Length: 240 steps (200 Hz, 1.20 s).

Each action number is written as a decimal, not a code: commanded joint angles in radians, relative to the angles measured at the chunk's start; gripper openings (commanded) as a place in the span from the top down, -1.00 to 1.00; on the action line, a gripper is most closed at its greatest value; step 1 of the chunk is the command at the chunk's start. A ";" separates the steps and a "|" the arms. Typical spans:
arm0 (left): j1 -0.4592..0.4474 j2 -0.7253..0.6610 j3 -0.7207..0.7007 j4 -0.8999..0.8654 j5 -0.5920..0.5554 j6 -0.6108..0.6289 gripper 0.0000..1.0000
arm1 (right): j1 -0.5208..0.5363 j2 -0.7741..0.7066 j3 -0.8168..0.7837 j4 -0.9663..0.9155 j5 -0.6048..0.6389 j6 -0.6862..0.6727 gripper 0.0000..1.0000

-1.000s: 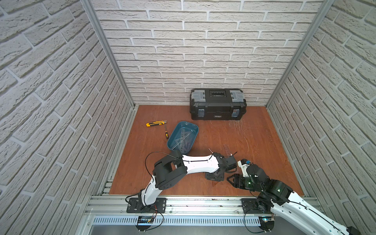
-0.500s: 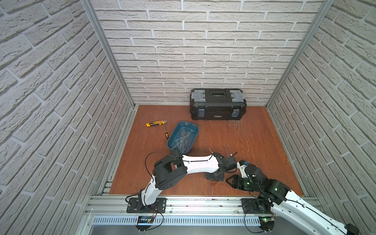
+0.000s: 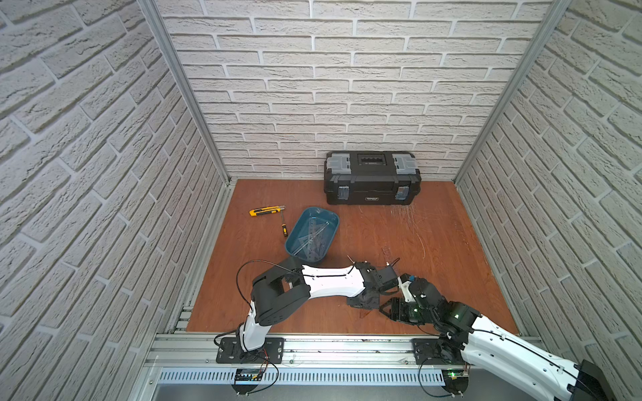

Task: Put the scattered rulers into the storage box
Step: Pick up the ruler from the center of the board.

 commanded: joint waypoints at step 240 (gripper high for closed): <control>0.049 -0.085 -0.222 0.188 0.079 -0.015 0.72 | 0.004 0.335 0.061 0.376 -0.013 0.054 0.46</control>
